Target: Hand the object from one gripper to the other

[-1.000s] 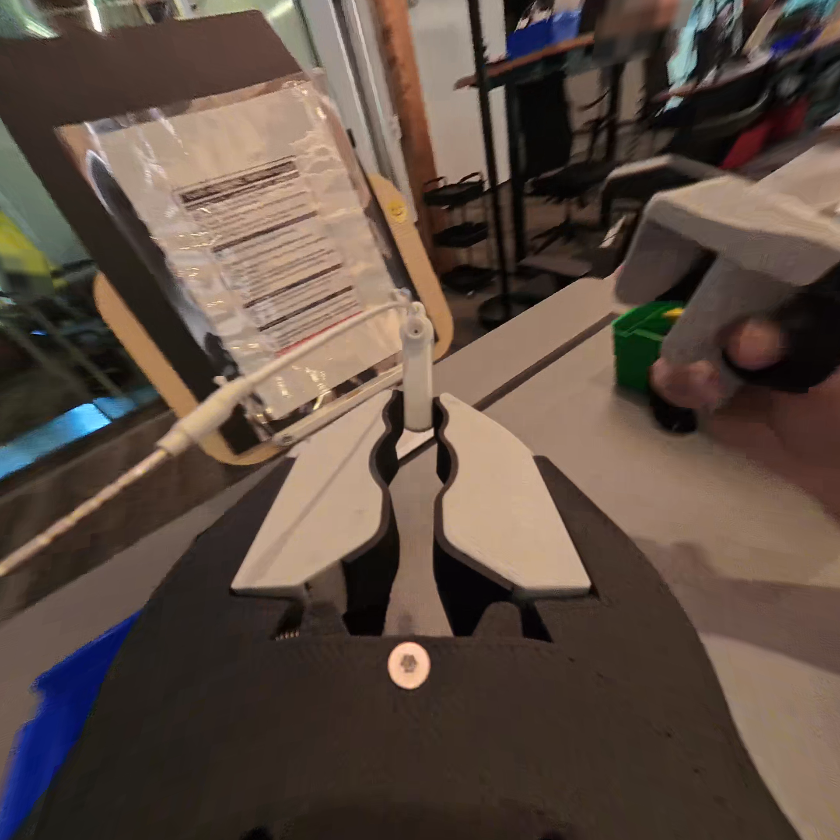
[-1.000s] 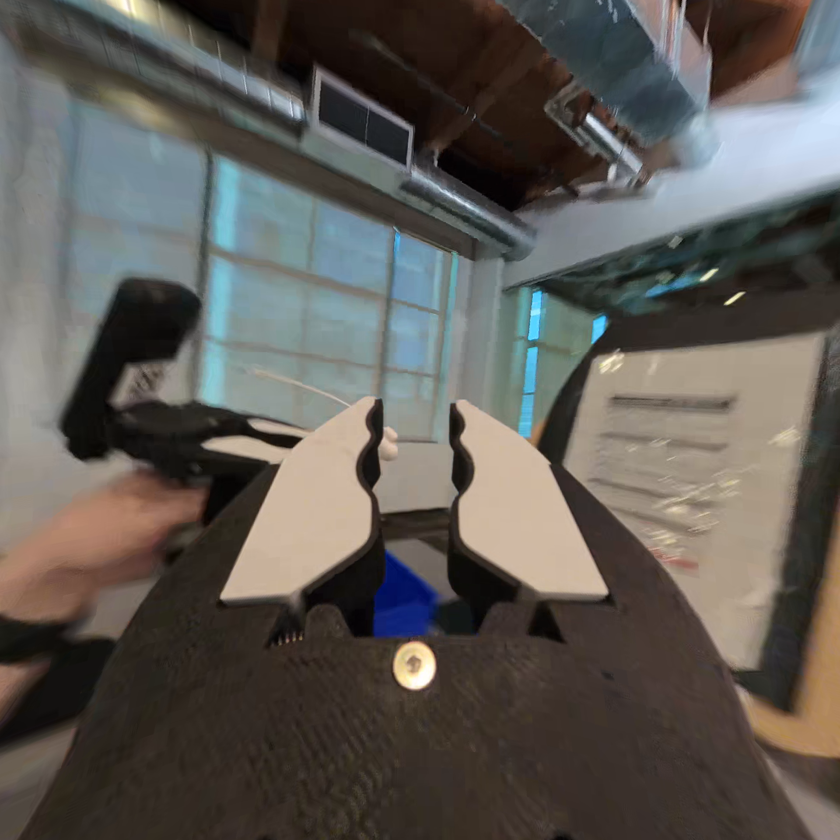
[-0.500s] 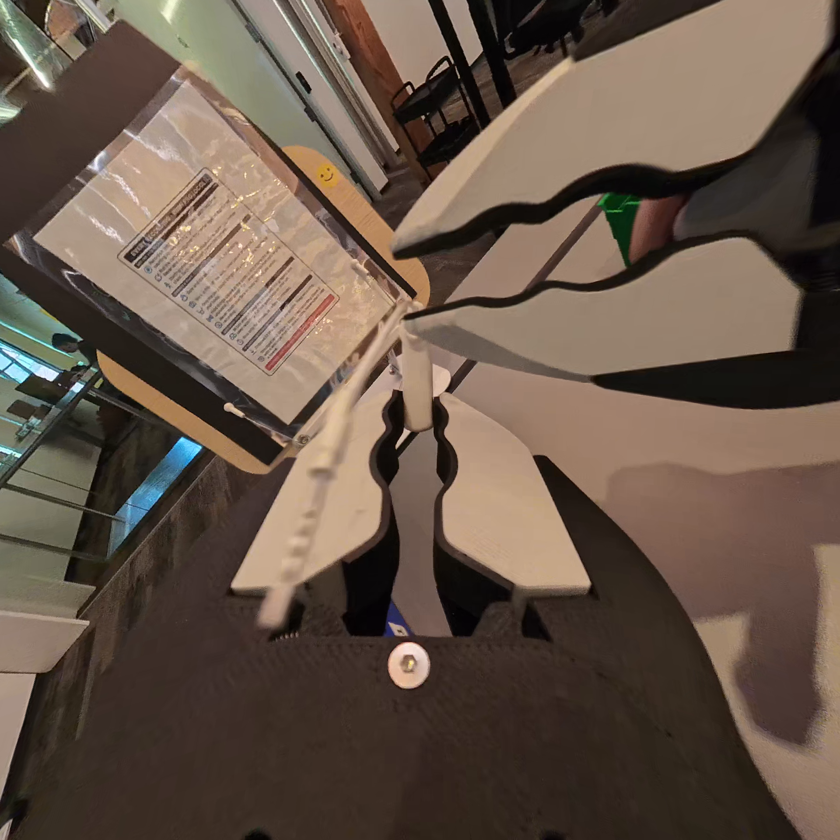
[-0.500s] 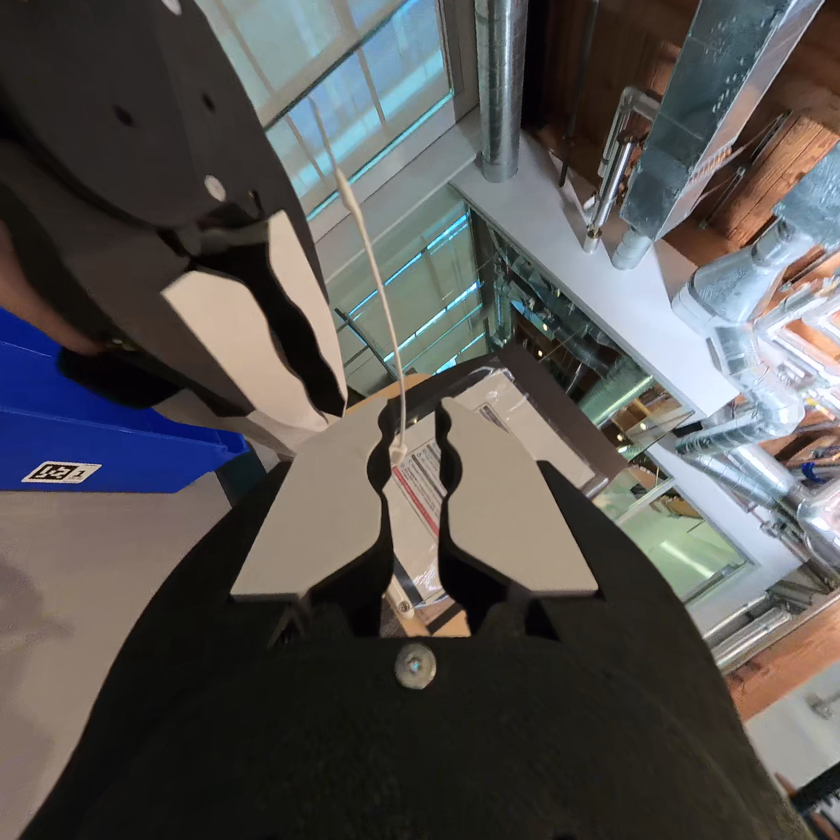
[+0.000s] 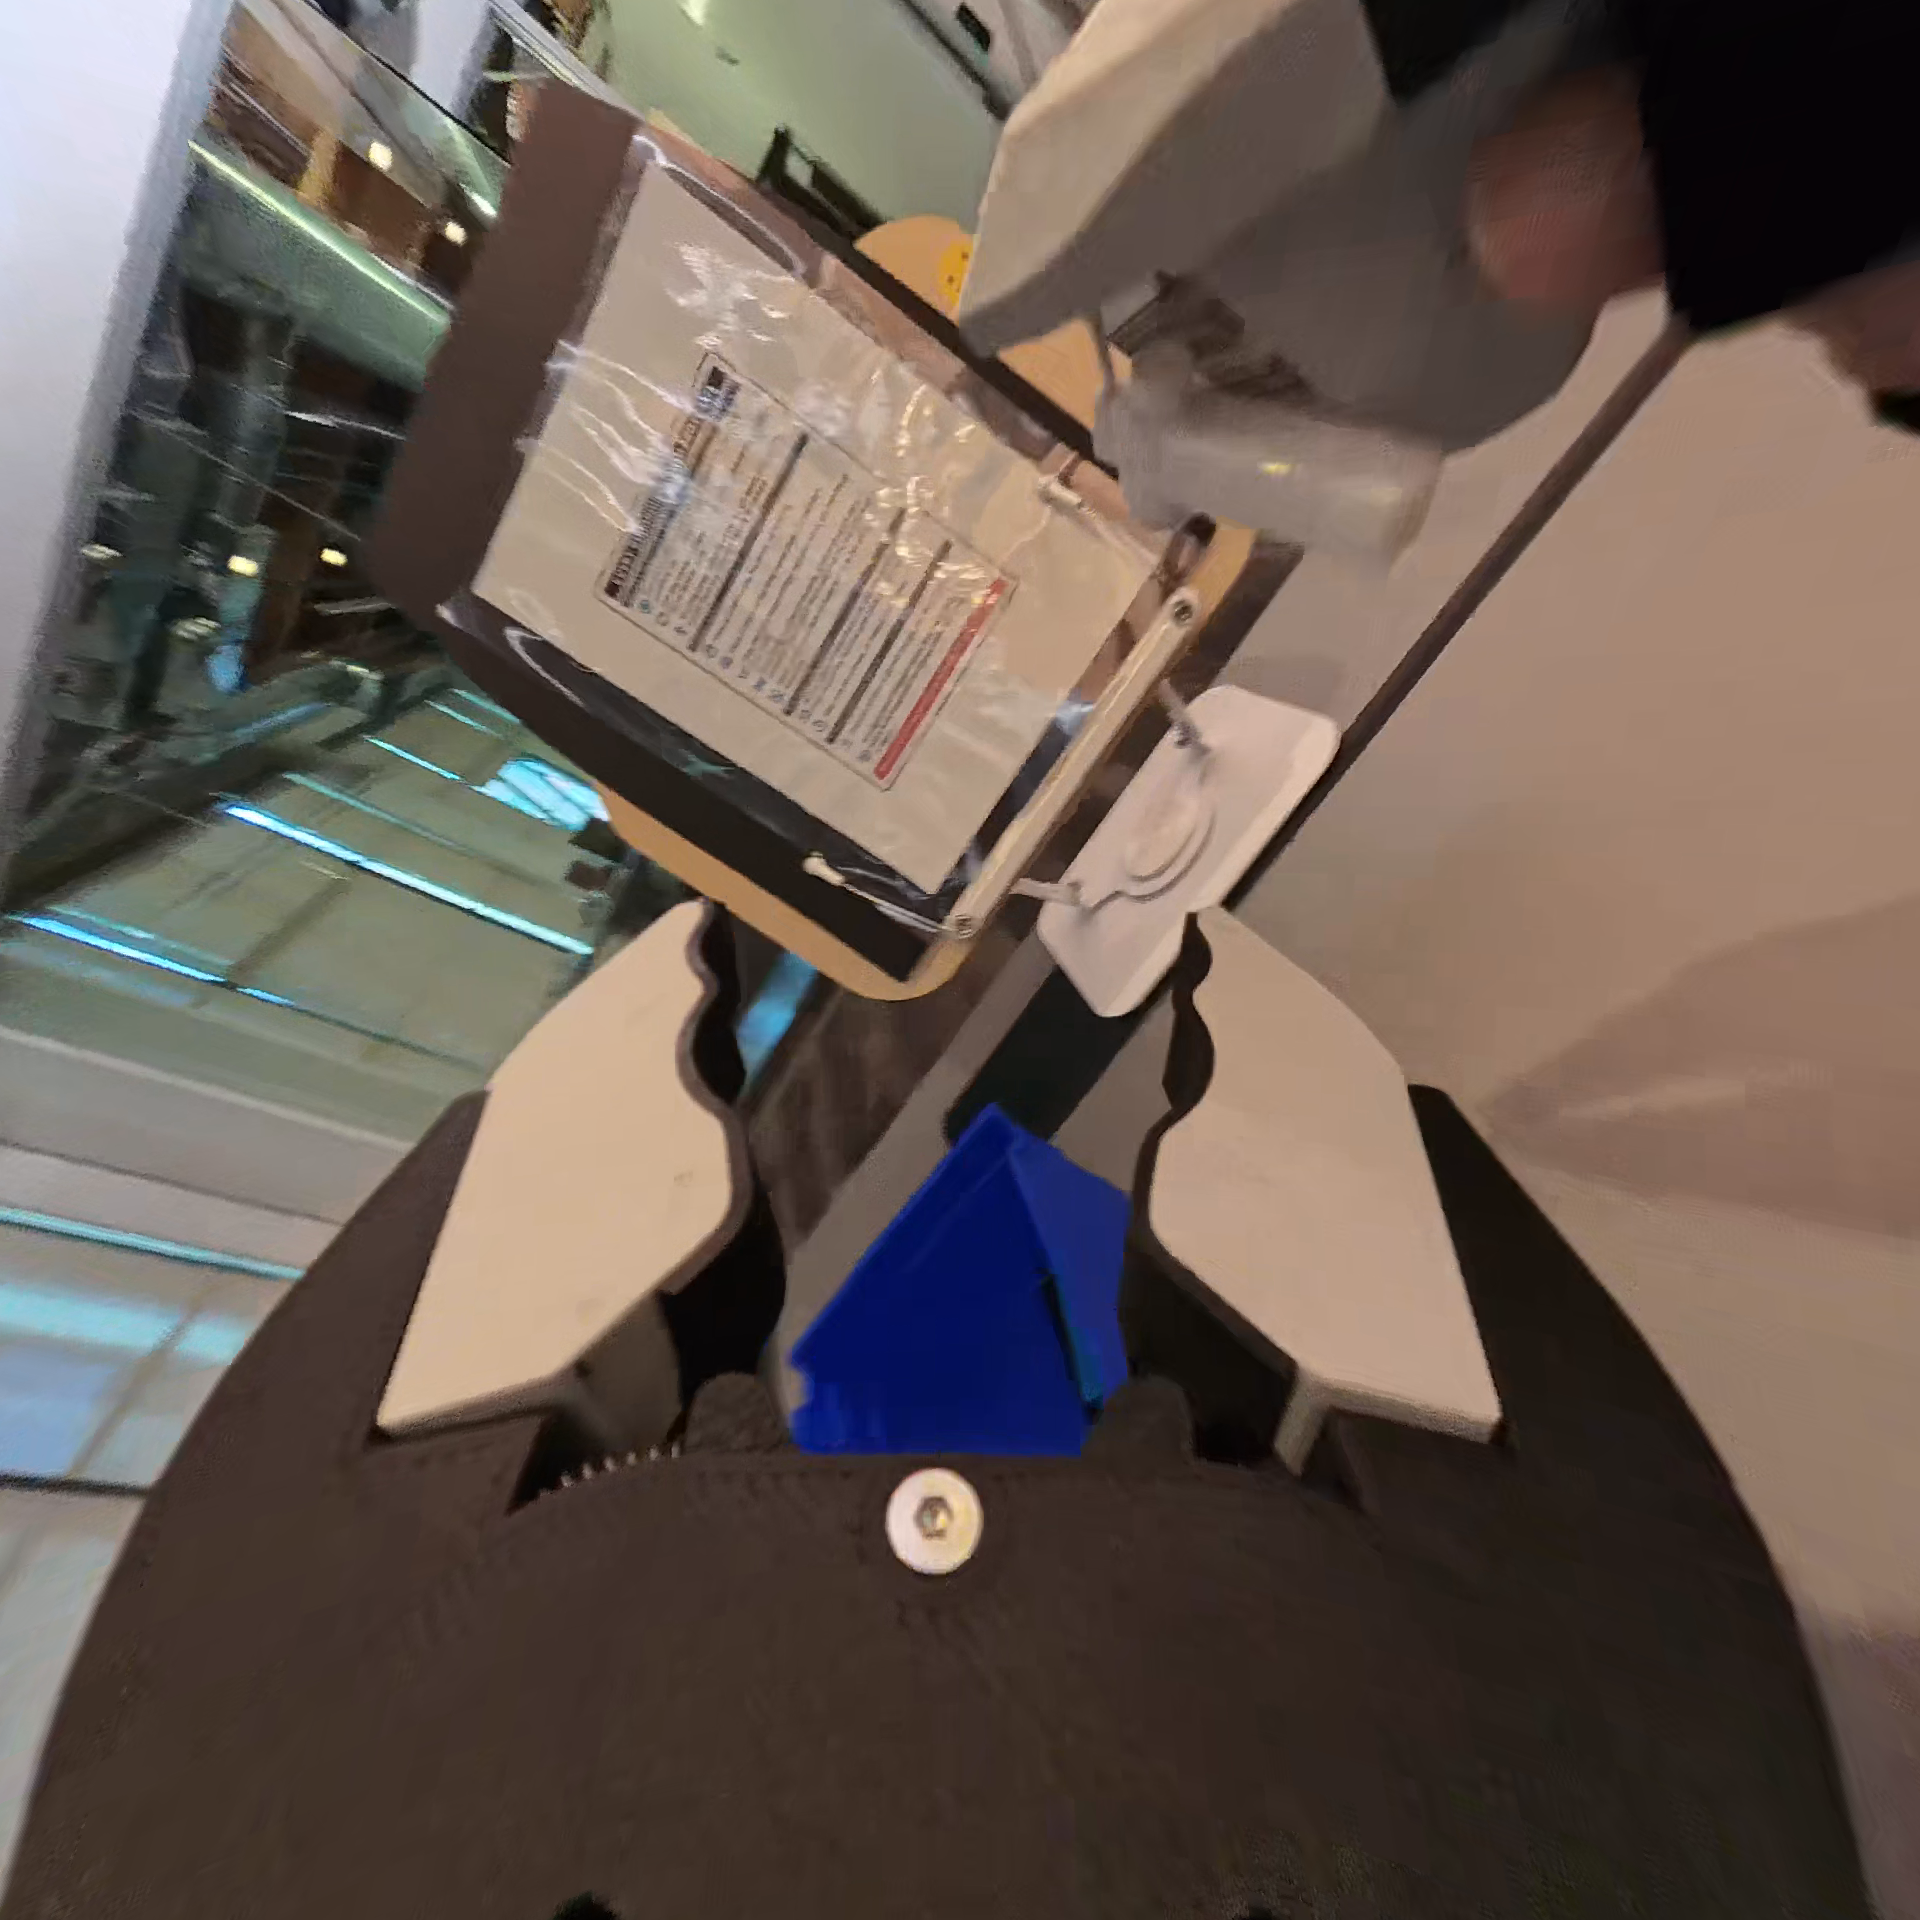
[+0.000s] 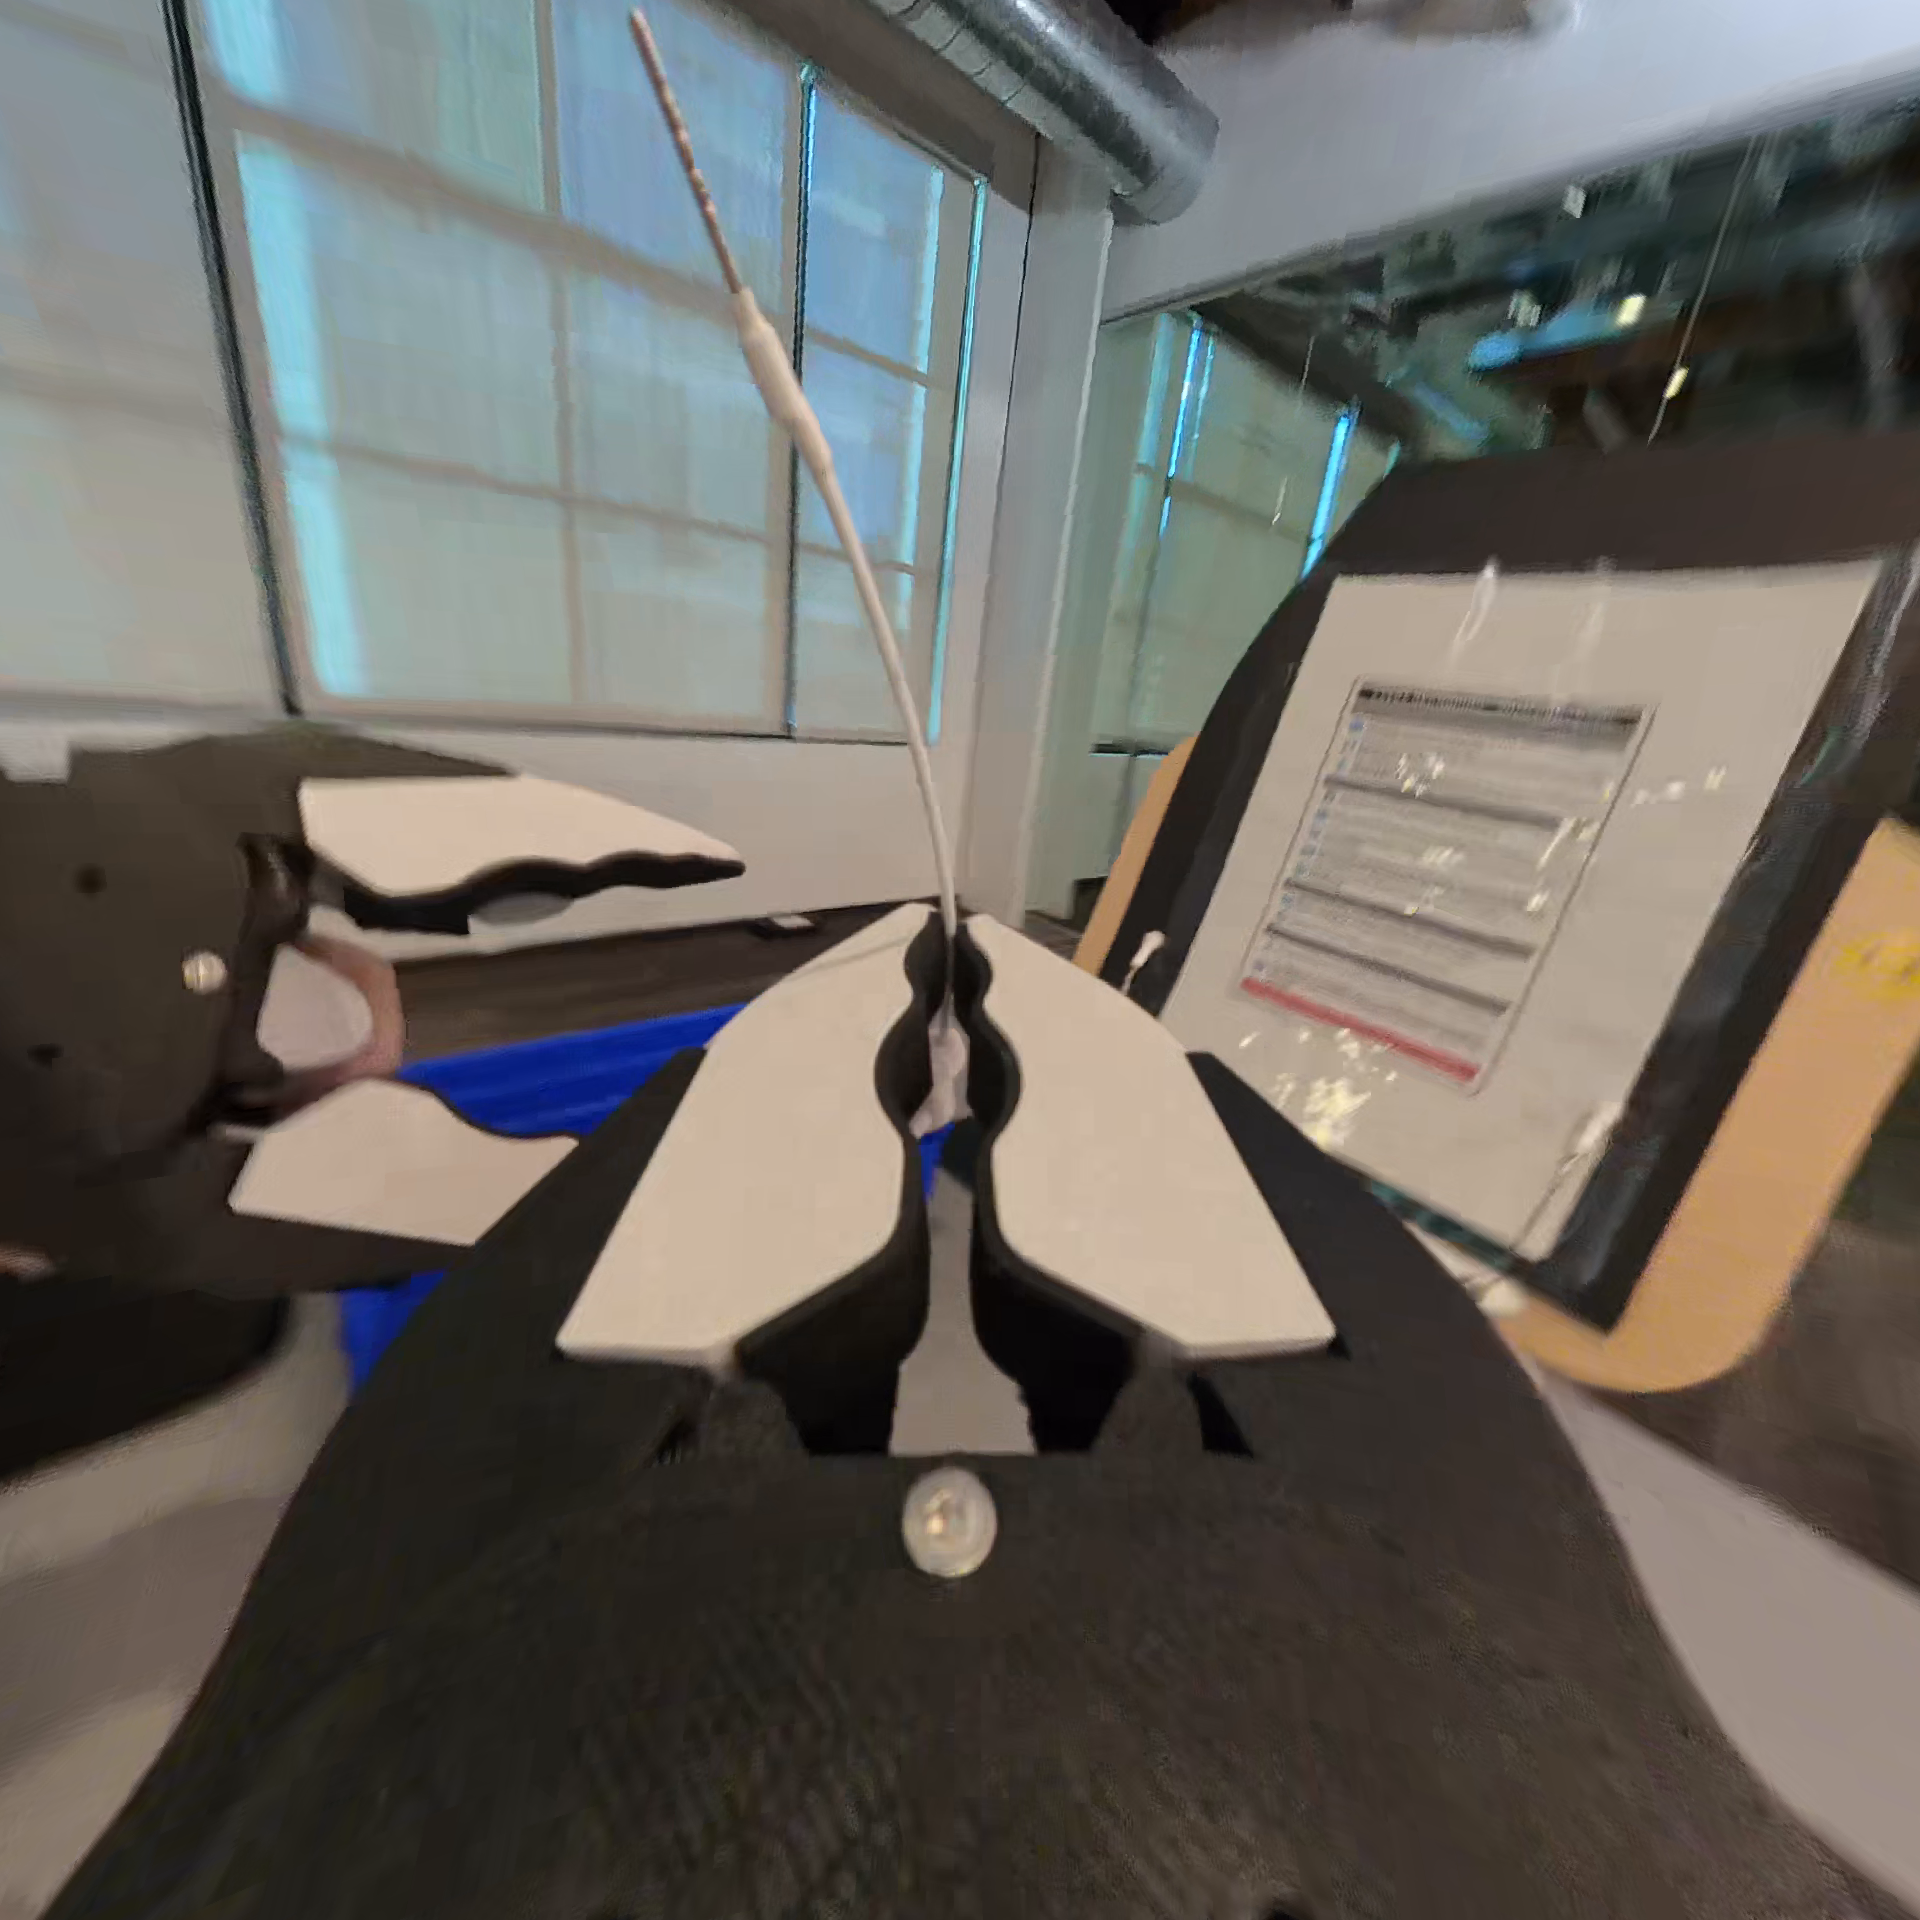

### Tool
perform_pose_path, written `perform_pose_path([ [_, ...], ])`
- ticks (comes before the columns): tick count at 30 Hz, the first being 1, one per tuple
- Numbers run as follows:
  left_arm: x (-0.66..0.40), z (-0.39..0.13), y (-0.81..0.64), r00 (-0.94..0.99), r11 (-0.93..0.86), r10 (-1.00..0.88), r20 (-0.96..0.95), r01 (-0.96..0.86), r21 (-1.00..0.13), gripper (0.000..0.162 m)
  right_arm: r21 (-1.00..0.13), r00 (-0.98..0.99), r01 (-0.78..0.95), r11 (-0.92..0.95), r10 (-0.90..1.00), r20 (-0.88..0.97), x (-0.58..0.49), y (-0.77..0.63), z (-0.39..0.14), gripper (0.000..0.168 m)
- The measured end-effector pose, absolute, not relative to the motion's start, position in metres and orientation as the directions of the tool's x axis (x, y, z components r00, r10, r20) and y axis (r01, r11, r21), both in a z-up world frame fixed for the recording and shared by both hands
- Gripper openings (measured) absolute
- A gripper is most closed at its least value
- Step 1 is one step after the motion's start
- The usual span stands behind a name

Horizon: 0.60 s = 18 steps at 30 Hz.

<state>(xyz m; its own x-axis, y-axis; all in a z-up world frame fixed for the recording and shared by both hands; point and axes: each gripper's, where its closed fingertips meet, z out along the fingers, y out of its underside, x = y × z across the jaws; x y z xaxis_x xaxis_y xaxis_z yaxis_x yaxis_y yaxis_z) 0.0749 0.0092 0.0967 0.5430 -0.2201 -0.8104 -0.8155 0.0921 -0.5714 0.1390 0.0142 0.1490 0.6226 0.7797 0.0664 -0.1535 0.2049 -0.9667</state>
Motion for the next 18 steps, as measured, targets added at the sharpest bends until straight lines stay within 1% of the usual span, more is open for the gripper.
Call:
perform_pose_path([
  [1, 0.074, 0.1, 0.011, 0.509, 0.1, -0.168, -0.844, -0.843, -0.529, 0.081, -0.966, 0.597, -0.221, 0.134, 0.802, -0.026, 0.146, 0.021, 0.147, 0.001],
  [3, 0.073, 0.104, 0.015, 0.436, 0.097, -0.068, -0.897, -0.892, -0.441, 0.078, -0.938, 0.538, -0.347, 0.007, 0.821, -0.193, 0.161, 0.036, 0.144, 0.001],
  [5, 0.077, 0.102, 0.018, 0.349, 0.086, -0.004, -0.937, -0.933, -0.348, 0.077, -0.886, 0.459, -0.452, -0.109, 0.822, -0.336, 0.176, 0.049, 0.139, 0.001],
  [7, 0.084, 0.096, 0.021, 0.27, 0.08, 0.025, -0.963, -0.96, -0.267, 0.076, -0.805, 0.351, -0.549, -0.225, 0.812, -0.467, 0.189, 0.06, 0.135, 0.001],
  [9, 0.094, 0.09, 0.023, 0.203, 0.087, 0.05, -0.978, -0.976, -0.198, 0.076, -0.697, 0.213, -0.632, -0.34, 0.788, -0.578, 0.2, 0.069, 0.131, 0.001],
  [12, 0.113, 0.082, 0.022, 0.121, 0.118, 0.076, -0.99, -0.987, -0.111, 0.072, -0.531, 0.001, -0.682, -0.504, 0.725, -0.689, 0.209, 0.08, 0.122, 0.002],
  [14, 0.127, 0.077, 0.019, 0.091, 0.149, 0.085, -0.992, -0.986, -0.078, 0.068, -0.45, -0.096, -0.686, -0.572, 0.684, -0.723, 0.211, 0.085, 0.115, 0.001],
  [18, 0.146, 0.073, 0.011, 0.059, 0.213, 0.101, -0.993, -0.976, -0.036, 0.063, -0.397, -0.167, -0.66, -0.638, 0.64, -0.75, 0.205, 0.091, 0.103, 0.001],
])
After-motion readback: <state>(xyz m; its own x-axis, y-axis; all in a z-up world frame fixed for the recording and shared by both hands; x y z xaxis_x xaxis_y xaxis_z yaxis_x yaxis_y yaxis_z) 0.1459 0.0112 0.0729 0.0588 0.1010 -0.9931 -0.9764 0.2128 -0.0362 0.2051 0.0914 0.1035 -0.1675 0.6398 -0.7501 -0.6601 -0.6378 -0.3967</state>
